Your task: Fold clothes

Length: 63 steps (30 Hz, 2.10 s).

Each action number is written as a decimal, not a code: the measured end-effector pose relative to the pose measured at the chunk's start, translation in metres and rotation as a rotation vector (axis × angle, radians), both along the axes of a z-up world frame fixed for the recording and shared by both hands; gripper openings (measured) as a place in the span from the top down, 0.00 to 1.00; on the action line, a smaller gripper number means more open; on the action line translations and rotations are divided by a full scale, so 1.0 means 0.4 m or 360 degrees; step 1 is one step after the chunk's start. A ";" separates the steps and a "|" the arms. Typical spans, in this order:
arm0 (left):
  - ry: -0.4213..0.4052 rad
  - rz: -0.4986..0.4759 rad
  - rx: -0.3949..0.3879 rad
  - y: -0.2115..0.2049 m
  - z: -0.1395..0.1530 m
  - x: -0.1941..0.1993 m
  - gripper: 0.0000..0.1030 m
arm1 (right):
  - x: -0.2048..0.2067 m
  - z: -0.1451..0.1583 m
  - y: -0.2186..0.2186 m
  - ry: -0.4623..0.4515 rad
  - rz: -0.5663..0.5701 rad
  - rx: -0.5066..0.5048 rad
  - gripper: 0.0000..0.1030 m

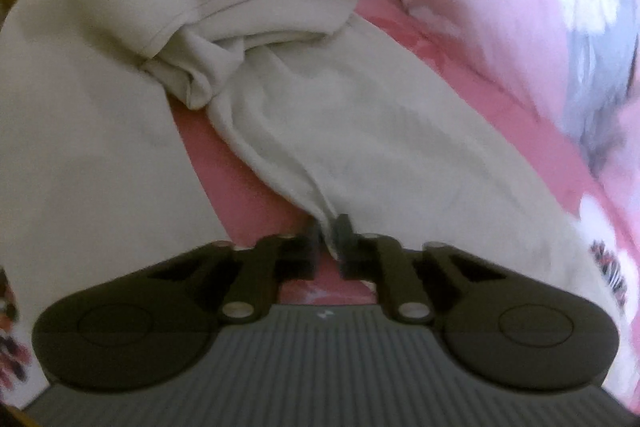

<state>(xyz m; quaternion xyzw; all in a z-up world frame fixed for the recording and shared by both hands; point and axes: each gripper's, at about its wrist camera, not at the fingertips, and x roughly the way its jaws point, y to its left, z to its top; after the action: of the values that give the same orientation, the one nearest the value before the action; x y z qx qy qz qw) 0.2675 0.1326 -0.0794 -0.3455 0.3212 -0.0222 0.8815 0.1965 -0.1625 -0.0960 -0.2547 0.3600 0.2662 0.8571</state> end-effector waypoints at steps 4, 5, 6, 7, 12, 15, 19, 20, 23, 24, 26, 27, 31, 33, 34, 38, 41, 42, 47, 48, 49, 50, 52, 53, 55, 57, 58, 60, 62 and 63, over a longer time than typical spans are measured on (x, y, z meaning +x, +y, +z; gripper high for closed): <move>0.0001 -0.0005 0.0003 0.006 0.000 0.001 0.64 | -0.035 -0.006 -0.007 0.0029 -0.0059 0.0044 0.96; 0.0000 -0.0007 0.0004 0.006 0.000 0.000 0.64 | -0.037 -0.011 -0.007 0.0020 -0.0078 0.0058 0.96; -0.0001 -0.0010 0.0004 0.007 0.000 0.000 0.64 | -0.040 -0.013 -0.006 0.0009 -0.0098 0.0075 0.96; -0.0001 -0.0010 0.0002 0.008 -0.001 0.000 0.64 | -0.044 -0.014 -0.008 -0.0002 -0.0118 0.0098 0.95; 0.0000 -0.0005 -0.0002 0.010 -0.001 0.001 0.65 | -0.071 -0.004 -0.055 0.0027 -0.0247 0.0267 0.91; 0.0000 -0.0002 0.0003 0.008 0.001 -0.001 0.64 | -0.088 0.006 -0.114 0.0063 -0.0384 0.0409 0.88; -0.0001 -0.0004 -0.0001 0.010 0.001 -0.004 0.64 | -0.076 0.027 -0.302 0.0015 -0.0908 0.0727 0.77; -0.0001 -0.0005 -0.0005 0.011 0.000 -0.004 0.64 | -0.069 0.027 -0.369 0.0010 -0.1124 0.0852 0.69; 0.0001 -0.0004 -0.0012 0.012 -0.001 -0.002 0.64 | -0.084 0.000 -0.561 0.0039 -0.1757 0.1314 0.68; 0.0001 -0.0002 -0.0011 0.011 -0.001 -0.001 0.64 | -0.100 -0.014 -0.611 0.0043 -0.1939 0.1461 0.68; 0.0002 0.0000 -0.0008 0.009 -0.001 -0.001 0.64 | -0.128 -0.044 -0.676 0.0040 -0.2179 0.1672 0.69; 0.0001 0.0000 -0.0006 0.009 -0.001 -0.001 0.64 | -0.130 -0.054 -0.692 0.0029 -0.2221 0.1732 0.69; 0.0002 0.0004 -0.0014 0.005 0.000 -0.002 0.64 | -0.103 -0.065 -0.706 -0.0028 -0.2255 0.1745 0.87; 0.0002 0.0003 -0.0023 0.007 0.000 -0.002 0.65 | -0.091 -0.068 -0.704 -0.0047 -0.2245 0.1707 0.98; 0.0003 0.0003 -0.0024 0.008 -0.001 -0.002 0.65 | -0.098 -0.066 -0.706 -0.0061 -0.2243 0.1693 0.98; 0.0003 0.0002 -0.0016 0.007 -0.001 -0.001 0.65 | -0.120 -0.081 -0.721 -0.0065 -0.2255 0.1686 1.00; 0.0003 0.0001 -0.0016 0.009 -0.002 0.000 0.65 | -0.126 -0.072 -0.724 -0.0022 -0.2270 0.1704 0.95; 0.0004 0.0001 -0.0019 0.010 -0.002 0.000 0.65 | -0.132 -0.059 -0.718 -0.0006 -0.2275 0.1681 0.94; 0.0002 0.0005 0.0000 0.005 -0.002 -0.002 0.64 | -0.142 0.017 -0.604 0.0026 -0.2052 0.1506 0.82; 0.0002 0.0004 0.0001 0.004 -0.002 -0.002 0.64 | -0.138 0.033 -0.570 0.0032 -0.1964 0.1485 0.82; 0.0002 0.0003 -0.0001 0.005 -0.002 -0.002 0.64 | -0.130 0.049 -0.529 0.0041 -0.1857 0.1461 0.81; 0.0002 0.0002 -0.0006 0.006 -0.002 -0.002 0.64 | -0.115 0.065 -0.477 0.0063 -0.1717 0.1423 0.80; 0.0004 0.0001 -0.0016 0.009 -0.002 -0.001 0.64 | -0.080 0.088 -0.372 0.0143 -0.1421 0.1359 0.77; 0.0005 0.0000 -0.0019 0.009 -0.002 -0.001 0.64 | -0.059 0.092 -0.318 0.0206 -0.1264 0.1353 0.74; 0.0006 -0.0001 -0.0020 0.010 -0.002 0.000 0.64 | -0.016 0.092 -0.212 0.0334 -0.0976 0.1357 0.70; 0.0006 -0.0002 -0.0020 0.010 -0.002 0.000 0.64 | 0.022 0.082 -0.125 0.0426 -0.0793 0.1354 0.68; 0.0007 -0.0003 -0.0023 0.011 -0.002 -0.001 0.64 | 0.043 0.074 -0.088 0.0469 -0.0736 0.1351 0.68; 0.0008 -0.0004 -0.0032 0.012 -0.002 -0.001 0.64 | 0.082 0.055 -0.034 0.0556 -0.0667 0.1358 0.68; 0.0009 -0.0005 -0.0035 0.013 -0.002 0.000 0.64 | 0.116 0.035 -0.001 0.0637 -0.0642 0.1360 0.68; 0.0009 -0.0005 -0.0035 0.015 -0.002 0.001 0.64 | 0.130 0.026 0.015 0.0674 -0.0639 0.1342 0.68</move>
<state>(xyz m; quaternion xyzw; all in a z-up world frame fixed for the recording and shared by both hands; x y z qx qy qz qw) 0.2678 0.1385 -0.0802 -0.3548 0.3239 -0.0262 0.8767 0.2486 -0.1567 -0.0857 0.2470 0.4288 0.2641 0.8279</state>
